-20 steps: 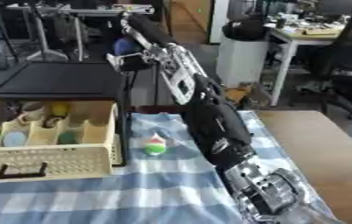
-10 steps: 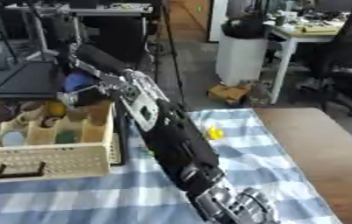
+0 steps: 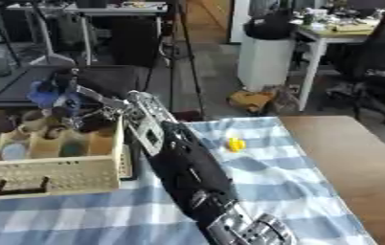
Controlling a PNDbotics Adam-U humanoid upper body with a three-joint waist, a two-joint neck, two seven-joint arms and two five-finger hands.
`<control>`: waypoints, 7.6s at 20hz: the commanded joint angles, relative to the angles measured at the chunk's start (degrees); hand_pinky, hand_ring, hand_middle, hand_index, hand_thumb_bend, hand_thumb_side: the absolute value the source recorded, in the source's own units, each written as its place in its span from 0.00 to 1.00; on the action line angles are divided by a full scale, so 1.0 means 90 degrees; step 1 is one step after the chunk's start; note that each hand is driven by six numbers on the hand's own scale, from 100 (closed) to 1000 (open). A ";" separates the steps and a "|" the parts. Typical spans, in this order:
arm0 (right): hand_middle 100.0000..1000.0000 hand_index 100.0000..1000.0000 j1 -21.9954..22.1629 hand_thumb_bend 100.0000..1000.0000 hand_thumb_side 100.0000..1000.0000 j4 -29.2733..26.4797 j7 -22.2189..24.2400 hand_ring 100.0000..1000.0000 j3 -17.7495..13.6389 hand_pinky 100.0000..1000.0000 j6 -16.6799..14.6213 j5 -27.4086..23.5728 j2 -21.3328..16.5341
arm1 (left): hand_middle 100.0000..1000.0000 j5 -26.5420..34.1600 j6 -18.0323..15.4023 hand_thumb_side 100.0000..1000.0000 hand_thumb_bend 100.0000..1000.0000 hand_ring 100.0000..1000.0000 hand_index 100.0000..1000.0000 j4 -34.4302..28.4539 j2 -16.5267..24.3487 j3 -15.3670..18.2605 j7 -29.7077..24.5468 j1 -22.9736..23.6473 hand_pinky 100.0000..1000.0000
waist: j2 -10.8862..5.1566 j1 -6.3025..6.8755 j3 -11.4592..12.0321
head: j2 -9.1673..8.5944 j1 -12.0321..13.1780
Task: Pick up objects from table and place into drawer.
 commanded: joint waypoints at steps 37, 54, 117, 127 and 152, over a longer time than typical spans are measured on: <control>0.27 0.61 -0.0032 0.00 0.11 -0.0661 0.2491 0.56 0.0440 0.88 -0.0639 -0.2582 -0.0586 | 0.00 -0.0040 0.0016 1.00 0.13 0.00 0.61 -0.0116 0.0093 0.0058 -0.0036 0.0012 0.00 | -0.0103 0.0013 -0.0130 | 0.0018 0.0020; 0.33 0.66 0.0234 0.00 0.14 -0.1281 0.1241 0.56 0.0042 0.84 -0.0096 -0.2380 -0.1052 | 0.00 -0.0097 -0.0193 1.00 0.08 0.00 0.60 -0.0116 0.0458 -0.0108 -0.0405 0.0076 0.00 | -0.0169 -0.0049 -0.0321 | 0.0097 0.0143; 0.45 0.71 0.1182 0.00 0.20 -0.2269 0.1605 0.62 -0.0629 0.83 0.0871 -0.3002 -0.1499 | 0.75 -0.1592 0.0331 1.00 0.02 0.68 0.79 0.3211 0.0532 -0.1488 -0.2908 -0.2645 0.59 | 0.0135 -0.0214 -0.1481 | 0.0108 0.0729; 0.45 0.71 0.1156 0.00 0.21 -0.2260 0.1695 0.62 -0.0599 0.83 0.0837 -0.3049 -0.1459 | 0.55 -0.1416 0.0429 1.00 0.01 0.51 0.73 0.4454 0.0333 -0.1225 -0.2922 -0.3049 0.49 | 0.0205 -0.0211 -0.1729 | 0.0060 0.0800; 0.44 0.72 0.1172 0.00 0.25 -0.2243 0.1958 0.63 -0.0670 0.82 0.0768 -0.2979 -0.1161 | 0.31 -0.0537 0.0420 1.00 0.00 0.28 0.62 0.4807 0.0498 -0.0803 -0.1769 -0.3163 0.31 | 0.0251 -0.0154 -0.2105 | -0.0015 0.0841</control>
